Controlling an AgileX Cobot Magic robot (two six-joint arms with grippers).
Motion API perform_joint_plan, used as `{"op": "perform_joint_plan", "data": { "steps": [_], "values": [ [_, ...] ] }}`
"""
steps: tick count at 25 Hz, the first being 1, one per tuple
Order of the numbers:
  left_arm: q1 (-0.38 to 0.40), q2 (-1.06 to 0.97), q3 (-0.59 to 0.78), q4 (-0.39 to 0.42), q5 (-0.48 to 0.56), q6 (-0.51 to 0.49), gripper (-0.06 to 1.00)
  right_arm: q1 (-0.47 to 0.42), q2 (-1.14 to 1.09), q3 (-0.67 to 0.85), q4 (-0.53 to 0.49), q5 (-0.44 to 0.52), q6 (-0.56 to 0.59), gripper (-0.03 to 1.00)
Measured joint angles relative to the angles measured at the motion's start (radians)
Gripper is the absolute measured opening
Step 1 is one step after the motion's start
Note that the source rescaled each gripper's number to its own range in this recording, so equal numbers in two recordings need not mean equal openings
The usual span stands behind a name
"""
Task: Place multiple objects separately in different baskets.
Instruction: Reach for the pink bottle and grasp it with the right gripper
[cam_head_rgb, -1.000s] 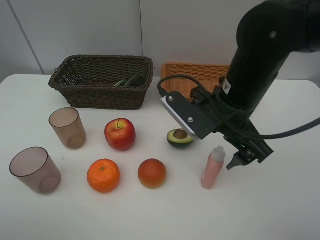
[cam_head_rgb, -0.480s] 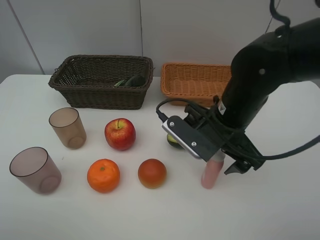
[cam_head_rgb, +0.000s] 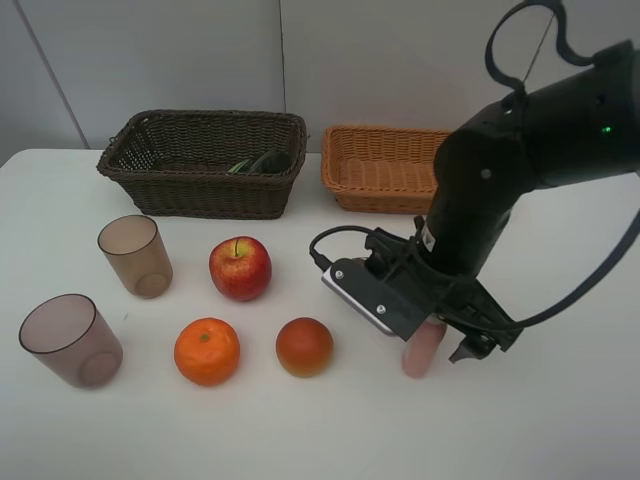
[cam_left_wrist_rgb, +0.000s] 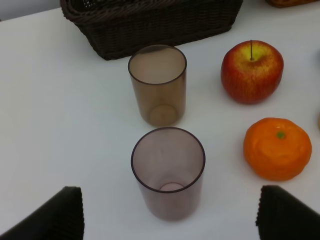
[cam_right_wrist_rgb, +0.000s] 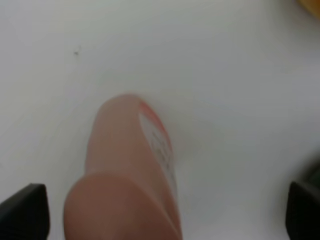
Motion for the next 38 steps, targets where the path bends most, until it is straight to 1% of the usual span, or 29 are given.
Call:
{"op": "perform_joint_plan", "data": {
  "steps": [7, 9, 10, 12, 14, 17, 19, 20, 22, 38],
  "values": [
    [0.0, 0.0, 0.0, 0.0, 0.0, 0.0, 0.94, 0.0, 0.006, 0.0, 0.0, -0.001, 0.0, 0.99],
    [0.0, 0.0, 0.0, 0.0, 0.0, 0.0, 0.94, 0.0, 0.006, 0.0, 0.0, 0.002, 0.0, 0.95],
    [0.0, 0.0, 0.0, 0.0, 0.0, 0.0, 0.94, 0.0, 0.006, 0.0, 0.0, 0.008, 0.0, 0.89],
    [0.0, 0.0, 0.0, 0.0, 0.0, 0.0, 0.94, 0.0, 0.006, 0.0, 0.0, 0.02, 0.0, 0.75],
    [0.0, 0.0, 0.0, 0.0, 0.0, 0.0, 0.94, 0.0, 0.006, 0.0, 0.0, 0.034, 0.0, 0.56],
    [0.0, 0.0, 0.0, 0.0, 0.0, 0.0, 0.94, 0.0, 0.006, 0.0, 0.0, 0.058, 0.001, 0.32],
    [0.0, 0.0, 0.0, 0.0, 0.0, 0.0, 0.94, 0.0, 0.006, 0.0, 0.0, 0.066, 0.003, 0.19],
    [0.0, 0.0, 0.0, 0.0, 0.0, 0.0, 0.94, 0.0, 0.006, 0.0, 0.0, 0.067, 0.003, 0.11],
    [0.0, 0.0, 0.0, 0.0, 0.0, 0.0, 0.94, 0.0, 0.006, 0.0, 0.0, 0.067, 0.004, 0.0],
    [0.0, 0.0, 0.0, 0.0, 0.0, 0.0, 0.94, 0.0, 0.006, 0.0, 0.0, 0.067, 0.004, 0.0]
  ]
}}
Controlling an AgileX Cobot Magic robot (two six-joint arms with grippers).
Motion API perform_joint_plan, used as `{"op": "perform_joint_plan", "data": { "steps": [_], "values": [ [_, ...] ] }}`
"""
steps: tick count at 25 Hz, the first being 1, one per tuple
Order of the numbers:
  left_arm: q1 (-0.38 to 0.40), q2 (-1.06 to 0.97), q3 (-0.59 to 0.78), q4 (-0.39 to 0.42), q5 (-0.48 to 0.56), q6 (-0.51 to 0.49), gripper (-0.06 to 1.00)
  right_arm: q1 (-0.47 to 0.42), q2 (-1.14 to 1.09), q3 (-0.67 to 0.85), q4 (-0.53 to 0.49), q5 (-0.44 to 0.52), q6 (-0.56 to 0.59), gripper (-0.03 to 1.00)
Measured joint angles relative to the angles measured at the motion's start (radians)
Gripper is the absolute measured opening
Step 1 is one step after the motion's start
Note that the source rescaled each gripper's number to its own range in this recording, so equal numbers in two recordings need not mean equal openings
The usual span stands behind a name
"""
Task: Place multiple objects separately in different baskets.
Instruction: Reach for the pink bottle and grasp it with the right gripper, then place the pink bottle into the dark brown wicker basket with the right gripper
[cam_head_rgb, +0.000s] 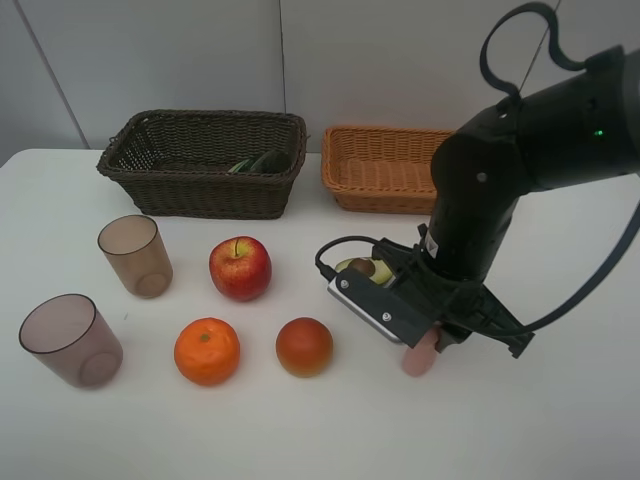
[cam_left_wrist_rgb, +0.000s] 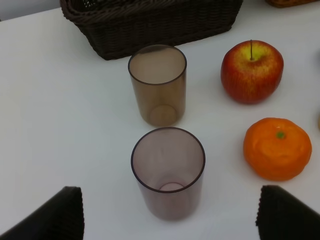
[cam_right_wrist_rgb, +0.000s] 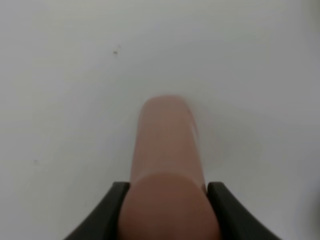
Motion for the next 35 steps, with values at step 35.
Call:
{"op": "perform_joint_plan", "data": {
  "steps": [35],
  "values": [
    [0.0, 0.0, 0.0, 0.0, 0.0, 0.0, 0.94, 0.0, -0.052, -0.549, 0.117, 0.145, 0.255, 0.0]
  ]
}}
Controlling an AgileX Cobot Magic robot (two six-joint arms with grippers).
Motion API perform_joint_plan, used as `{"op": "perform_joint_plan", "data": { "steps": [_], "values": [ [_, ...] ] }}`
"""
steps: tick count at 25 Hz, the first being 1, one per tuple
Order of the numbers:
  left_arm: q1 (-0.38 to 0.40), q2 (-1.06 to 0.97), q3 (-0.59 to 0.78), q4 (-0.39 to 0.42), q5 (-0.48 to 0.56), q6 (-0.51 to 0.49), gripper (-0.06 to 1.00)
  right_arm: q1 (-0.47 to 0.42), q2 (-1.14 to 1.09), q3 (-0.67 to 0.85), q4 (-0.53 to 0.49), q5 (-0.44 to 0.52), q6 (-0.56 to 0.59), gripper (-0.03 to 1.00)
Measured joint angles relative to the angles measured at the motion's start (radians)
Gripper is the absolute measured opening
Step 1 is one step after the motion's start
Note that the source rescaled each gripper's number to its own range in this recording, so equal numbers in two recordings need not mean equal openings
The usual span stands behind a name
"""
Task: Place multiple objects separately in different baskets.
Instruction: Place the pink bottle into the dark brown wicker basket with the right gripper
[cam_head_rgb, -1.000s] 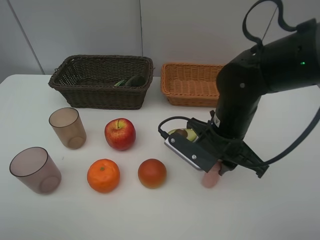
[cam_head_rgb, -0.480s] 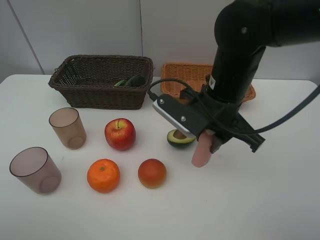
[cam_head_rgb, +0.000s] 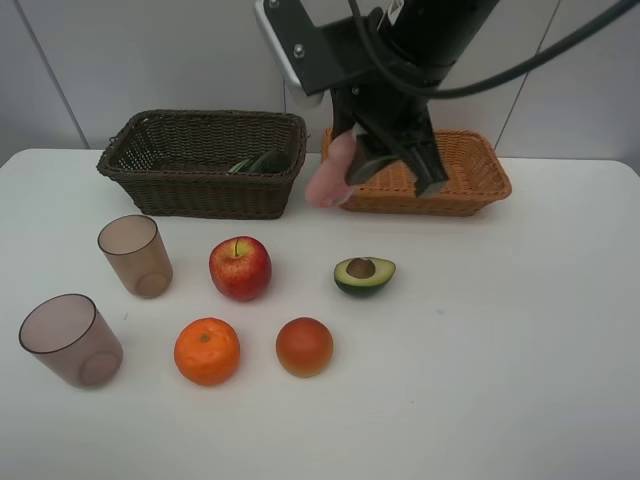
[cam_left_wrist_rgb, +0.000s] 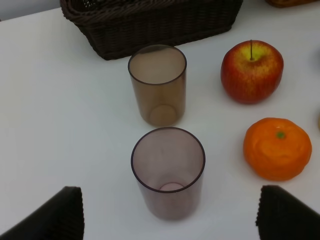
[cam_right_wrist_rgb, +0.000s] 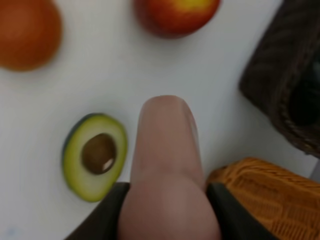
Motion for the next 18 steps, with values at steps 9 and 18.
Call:
{"op": "perform_joint_plan", "data": {
  "steps": [9, 18],
  "values": [
    [0.0, 0.0, 0.0, 0.0, 0.0, 0.0, 0.94, 0.0, 0.054, -0.018, 0.111, -0.433, 0.219, 0.0],
    [0.0, 0.0, 0.0, 0.0, 0.0, 0.0, 0.94, -0.023, 0.214, -0.02, 0.367, -0.838, 0.235, 0.0]
  ]
}}
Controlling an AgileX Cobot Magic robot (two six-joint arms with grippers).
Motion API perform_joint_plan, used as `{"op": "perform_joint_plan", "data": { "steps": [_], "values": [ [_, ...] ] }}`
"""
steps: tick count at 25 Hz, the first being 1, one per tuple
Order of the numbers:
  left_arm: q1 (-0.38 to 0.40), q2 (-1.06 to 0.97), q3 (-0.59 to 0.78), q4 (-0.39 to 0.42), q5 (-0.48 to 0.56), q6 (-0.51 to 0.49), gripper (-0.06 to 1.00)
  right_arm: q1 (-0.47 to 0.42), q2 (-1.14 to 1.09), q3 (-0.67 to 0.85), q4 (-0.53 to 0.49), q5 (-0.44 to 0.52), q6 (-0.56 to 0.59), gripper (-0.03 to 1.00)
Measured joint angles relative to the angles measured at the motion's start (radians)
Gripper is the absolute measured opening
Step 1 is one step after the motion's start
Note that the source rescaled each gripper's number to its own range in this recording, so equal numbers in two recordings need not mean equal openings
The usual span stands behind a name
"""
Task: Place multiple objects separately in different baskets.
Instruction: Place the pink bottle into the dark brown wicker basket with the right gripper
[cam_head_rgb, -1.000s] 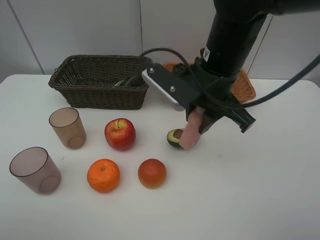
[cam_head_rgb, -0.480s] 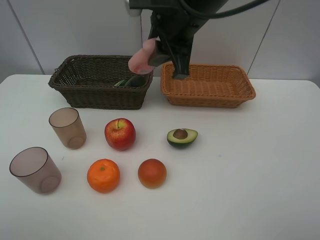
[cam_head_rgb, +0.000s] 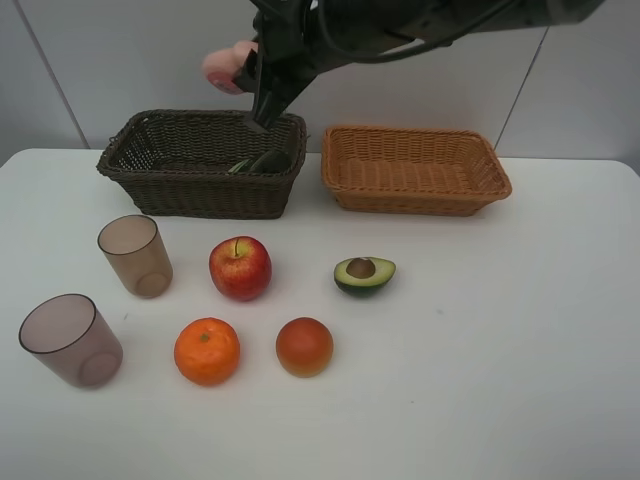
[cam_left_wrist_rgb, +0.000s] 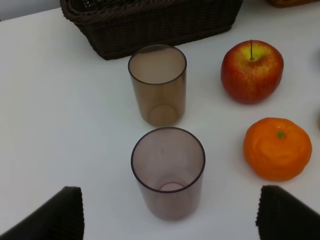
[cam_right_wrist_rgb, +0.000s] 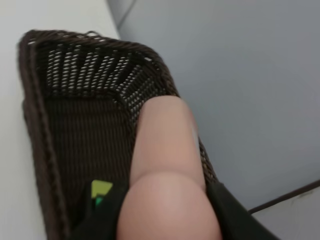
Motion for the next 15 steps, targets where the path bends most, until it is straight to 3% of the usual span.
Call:
{"op": "perform_joint_plan", "data": {
  "steps": [9, 15],
  "values": [
    [0.0, 0.0, 0.0, 0.0, 0.0, 0.0, 0.94, -0.014, 0.147, 0.0, 0.282, -0.354, 0.003, 0.0],
    [0.0, 0.0, 0.0, 0.0, 0.0, 0.0, 0.94, -0.024, 0.217, -0.02, 0.313, -0.388, 0.004, 0.0]
  ]
}}
